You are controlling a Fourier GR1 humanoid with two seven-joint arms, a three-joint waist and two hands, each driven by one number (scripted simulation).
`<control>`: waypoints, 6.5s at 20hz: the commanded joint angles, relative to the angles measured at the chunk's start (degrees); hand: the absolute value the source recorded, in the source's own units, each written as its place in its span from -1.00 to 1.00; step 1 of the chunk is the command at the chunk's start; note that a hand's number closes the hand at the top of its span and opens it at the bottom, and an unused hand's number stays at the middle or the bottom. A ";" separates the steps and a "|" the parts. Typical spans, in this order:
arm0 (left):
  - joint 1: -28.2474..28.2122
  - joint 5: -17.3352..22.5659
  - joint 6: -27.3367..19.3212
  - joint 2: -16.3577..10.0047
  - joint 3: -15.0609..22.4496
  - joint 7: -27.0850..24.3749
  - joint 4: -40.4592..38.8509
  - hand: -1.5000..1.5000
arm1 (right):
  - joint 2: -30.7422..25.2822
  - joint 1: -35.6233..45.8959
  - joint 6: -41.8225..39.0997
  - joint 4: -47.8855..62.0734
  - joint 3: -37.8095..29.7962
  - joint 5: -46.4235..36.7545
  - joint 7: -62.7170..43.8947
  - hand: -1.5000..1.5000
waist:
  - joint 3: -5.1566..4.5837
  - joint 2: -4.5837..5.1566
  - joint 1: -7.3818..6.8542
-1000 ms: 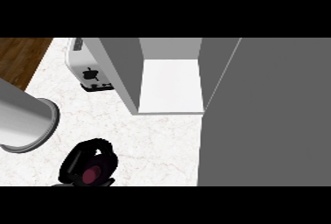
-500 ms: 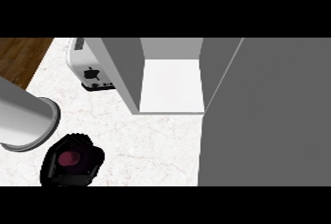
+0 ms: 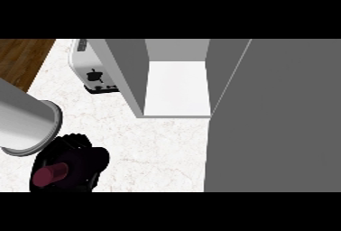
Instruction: Pick up the wine, place it into the cabinet and close the cabinet
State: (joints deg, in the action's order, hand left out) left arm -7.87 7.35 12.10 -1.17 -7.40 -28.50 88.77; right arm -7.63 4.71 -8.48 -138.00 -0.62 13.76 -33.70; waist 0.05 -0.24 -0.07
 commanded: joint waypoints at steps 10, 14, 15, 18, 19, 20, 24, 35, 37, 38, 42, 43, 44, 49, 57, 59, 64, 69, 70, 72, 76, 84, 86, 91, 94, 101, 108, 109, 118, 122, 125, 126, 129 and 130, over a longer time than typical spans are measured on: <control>3.34 -1.51 -11.14 1.16 13.82 19.17 15.92 1.00 | 1.13 0.20 3.33 -9.23 1.96 2.69 -7.03 -1.00 | -0.06 0.11 0.43; 6.65 -0.36 -14.65 1.16 18.10 26.56 20.33 1.00 | 1.00 -3.23 -0.06 -6.59 -0.78 3.88 -0.74 -1.00 | -0.01 0.14 0.61; 7.70 -0.79 -18.08 1.16 21.62 29.92 22.74 1.00 | 0.68 -4.52 -1.23 -6.00 -1.82 6.11 -0.18 -1.00 | 0.03 0.09 0.82; 6.82 -2.16 -21.22 1.17 25.38 31.90 28.58 1.00 | 1.35 -3.82 0.64 -7.66 -0.33 4.40 -2.31 -1.00 | 0.00 0.02 0.41; 8.54 -1.59 -25.39 1.17 28.98 30.51 24.82 1.00 | -1.63 -3.75 -1.70 -7.61 -6.09 9.67 -1.92 -1.00 | 0.03 0.04 0.94; 12.13 -0.90 -26.25 1.17 28.20 27.88 19.69 1.00 | 1.30 -5.10 -0.80 -8.07 -1.11 5.28 -0.90 -1.00 | -0.02 0.14 0.92; 15.71 -3.70 -36.07 1.17 36.00 31.48 22.23 1.00 | 2.09 -4.15 0.46 -8.59 0.64 2.23 -1.58 -1.00 | -0.02 0.07 0.74; 31.22 -3.87 -50.01 1.17 38.81 36.08 12.40 1.00 | 1.36 -5.54 -1.46 -8.67 -0.20 4.11 -1.91 -1.00 | -0.02 0.08 0.74; 34.48 -0.29 -48.54 1.17 34.75 32.50 6.36 1.00 | 0.27 0.31 1.53 -9.09 -0.50 3.98 -6.29 -1.00 | -0.07 0.20 0.85; 36.31 -2.72 -50.89 1.17 35.90 36.55 8.59 1.00 | 1.03 -4.80 -1.93 -7.38 -1.05 4.71 -0.67 -1.00 | -0.01 0.14 0.76; 38.48 -3.95 -54.22 1.17 37.84 36.35 4.67 1.00 | 0.12 -4.37 -1.35 -9.13 -2.15 5.58 -3.01 -1.00 | -0.01 0.11 0.84; 40.92 -1.03 -51.81 1.17 35.71 33.02 0.62 1.00 | 0.44 -0.39 0.32 -6.50 -0.92 4.20 -4.44 -1.00 | -0.05 0.23 0.78; 39.41 -4.61 -53.80 1.17 37.95 35.38 4.03 1.00 | 0.55 -1.87 0.38 -9.17 -0.68 4.89 -5.25 -1.00 | -0.04 0.09 0.68; 37.92 1.68 -55.05 1.17 36.76 28.97 0.59 1.00 | -1.03 -1.20 0.48 -10.51 -3.43 7.97 -7.26 -1.00 | -0.07 0.17 1.13; 38.34 11.37 -54.52 1.17 35.43 18.58 -6.45 1.00 | -1.68 -1.83 -2.07 -6.51 -6.96 9.75 -3.18 -1.00 | -0.05 0.29 1.19; 35.35 7.94 -56.23 1.17 39.14 19.40 -4.48 1.00 | -1.02 0.55 -1.13 -5.02 -4.86 6.06 -2.81 -1.00 | -0.05 0.18 0.51; 41.96 8.28 -55.81 1.17 35.92 16.59 -15.91 1.00 | 0.50 1.91 0.29 -5.93 -1.82 3.66 -3.79 -1.00 | -0.06 0.30 1.06; 37.39 6.86 -57.34 1.17 39.13 12.19 -16.10 1.00 | -0.82 -1.34 -1.04 -8.04 -5.36 8.80 -4.62 -1.00 | -0.04 0.20 1.09; 37.78 9.16 -51.68 1.17 34.62 9.92 -18.87 1.00 | 2.84 -2.25 -0.02 -6.72 1.18 1.53 -2.03 -1.00 | -0.07 0.29 0.83; 37.44 7.93 -55.22 1.17 36.61 8.69 -18.90 1.00 | -0.74 -3.88 -3.55 -7.93 -5.24 8.48 -0.97 -1.00 | -0.04 0.23 1.17; 36.17 10.66 -50.46 1.17 30.85 2.90 -23.85 1.00 | 0.60 -2.66 -2.57 -5.78 -2.77 5.38 0.03 -1.00 | -0.07 0.32 0.87; 40.15 11.88 -49.30 1.17 27.52 4.28 -26.94 1.00 | 1.16 -2.13 -1.61 -5.41 -0.62 3.53 -1.15 -1.00 | -0.06 0.26 0.62; 41.18 10.39 -50.85 1.15 29.17 8.02 -25.08 1.00 | 0.83 -3.21 -1.37 -6.33 -3.63 6.20 -1.03 -1.00 | -0.04 0.18 0.62; 45.09 11.53 -45.81 1.16 24.74 9.02 -29.35 1.00 | -0.31 -2.99 -2.44 -5.42 -4.93 8.55 -1.96 -1.00 | -0.04 0.20 0.63; 48.94 14.87 -46.76 1.16 23.15 7.56 -35.11 1.00 | -1.33 -2.79 -2.61 -6.95 -7.10 11.13 -3.17 -1.00 | -0.04 0.26 1.22; 55.53 16.03 -44.08 1.16 19.17 0.99 -49.97 1.00 | -0.08 1.99 -0.67 -5.50 -3.13 7.59 -4.91 -1.00 | -0.10 0.59 1.87; 61.22 16.88 -47.28 1.16 19.75 -3.01 -55.38 1.00 | 2.53 -2.08 -1.59 -5.36 0.26 3.17 -0.15 -1.00 | -0.07 0.57 2.21; 61.15 14.52 -43.86 0.84 15.54 -6.26 -58.57 1.00 | -0.17 -1.40 -2.66 -5.34 -4.41 7.48 -1.08 -1.00 | -0.06 0.67 2.08; 68.86 17.85 -45.05 1.15 12.74 -10.61 -68.41 1.00 | 2.96 -5.08 -3.51 -4.55 1.63 3.26 2.35 -1.00 | -0.06 0.83 2.81; 70.08 20.48 -42.01 1.16 8.52 -9.57 -70.61 1.00 | 1.93 -3.65 -2.15 -6.70 0.46 5.15 -0.75 -1.00 | -0.09 0.93 3.21; 69.60 21.91 -40.29 1.17 5.97 -10.94 -70.79 1.00 | 1.26 -3.93 -2.38 -6.77 -0.78 6.75 -1.26 -1.00 | -0.08 0.81 2.80; 68.83 23.26 -39.56 1.17 5.00 -10.09 -70.59 1.00 | 3.04 -5.66 -3.27 -4.67 1.87 3.31 2.25 -1.00 | -0.07 0.80 2.59; 71.02 23.79 -38.20 -0.24 4.22 -10.67 -73.35 1.00 | 1.21 -3.03 -3.73 -3.04 -0.49 5.94 1.39 -1.00 | -0.08 1.34 3.59; 69.79 23.40 -35.98 -1.12 4.61 -12.10 -74.11 1.00 | 1.97 -3.26 -3.91 -2.30 0.08 4.94 2.89 -1.00 | -0.08 1.38 3.44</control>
State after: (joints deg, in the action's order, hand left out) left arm 61.42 28.53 -27.07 0.05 1.04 -39.68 17.94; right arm -5.70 2.95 -11.77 -136.98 -0.13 15.92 -30.80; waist 0.31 0.27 3.01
